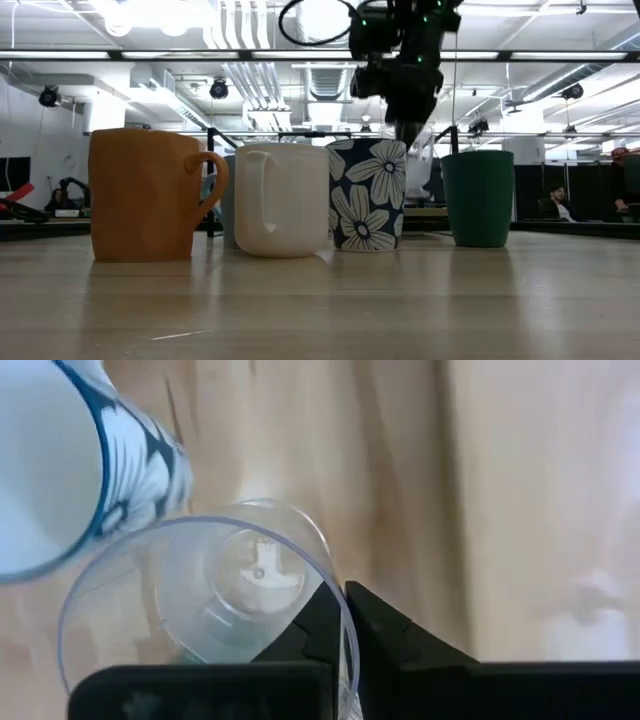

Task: Stack small to large cups/mugs on shelf
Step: Put the transparent mug on the shelf

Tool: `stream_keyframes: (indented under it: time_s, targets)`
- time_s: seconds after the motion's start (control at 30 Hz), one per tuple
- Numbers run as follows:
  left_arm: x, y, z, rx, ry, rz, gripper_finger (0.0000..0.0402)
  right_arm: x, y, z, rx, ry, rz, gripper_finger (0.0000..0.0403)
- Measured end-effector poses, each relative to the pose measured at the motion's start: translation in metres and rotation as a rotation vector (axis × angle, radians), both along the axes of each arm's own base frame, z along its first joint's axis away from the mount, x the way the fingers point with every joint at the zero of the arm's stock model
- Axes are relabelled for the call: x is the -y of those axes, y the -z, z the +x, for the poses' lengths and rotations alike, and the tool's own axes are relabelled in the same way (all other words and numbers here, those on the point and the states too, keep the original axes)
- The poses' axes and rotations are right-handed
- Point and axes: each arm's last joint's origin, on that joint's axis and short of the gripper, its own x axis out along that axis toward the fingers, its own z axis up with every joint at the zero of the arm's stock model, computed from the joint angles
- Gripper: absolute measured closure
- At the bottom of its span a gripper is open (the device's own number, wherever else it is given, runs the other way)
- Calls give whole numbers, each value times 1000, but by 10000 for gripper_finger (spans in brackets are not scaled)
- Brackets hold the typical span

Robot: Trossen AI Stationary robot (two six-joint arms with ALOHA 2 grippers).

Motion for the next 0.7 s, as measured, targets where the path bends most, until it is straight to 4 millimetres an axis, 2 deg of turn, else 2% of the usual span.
stream_keyframes:
  time_s: [0.13,0.3,0.57,0.7]
  targets:
    - [0,0,0,-1,1,1,91,4,-22,0,-13,-27,-63,394]
    - [0,2,1,-9,1,4,91,19,-37,-1,12,-9,-88,394]
    - [1,18,6,-71,-3,19,91,64,-58,-17,44,141,-92,394]
    - [1,25,5,-84,-33,38,91,80,-73,-25,69,188,-75,394]
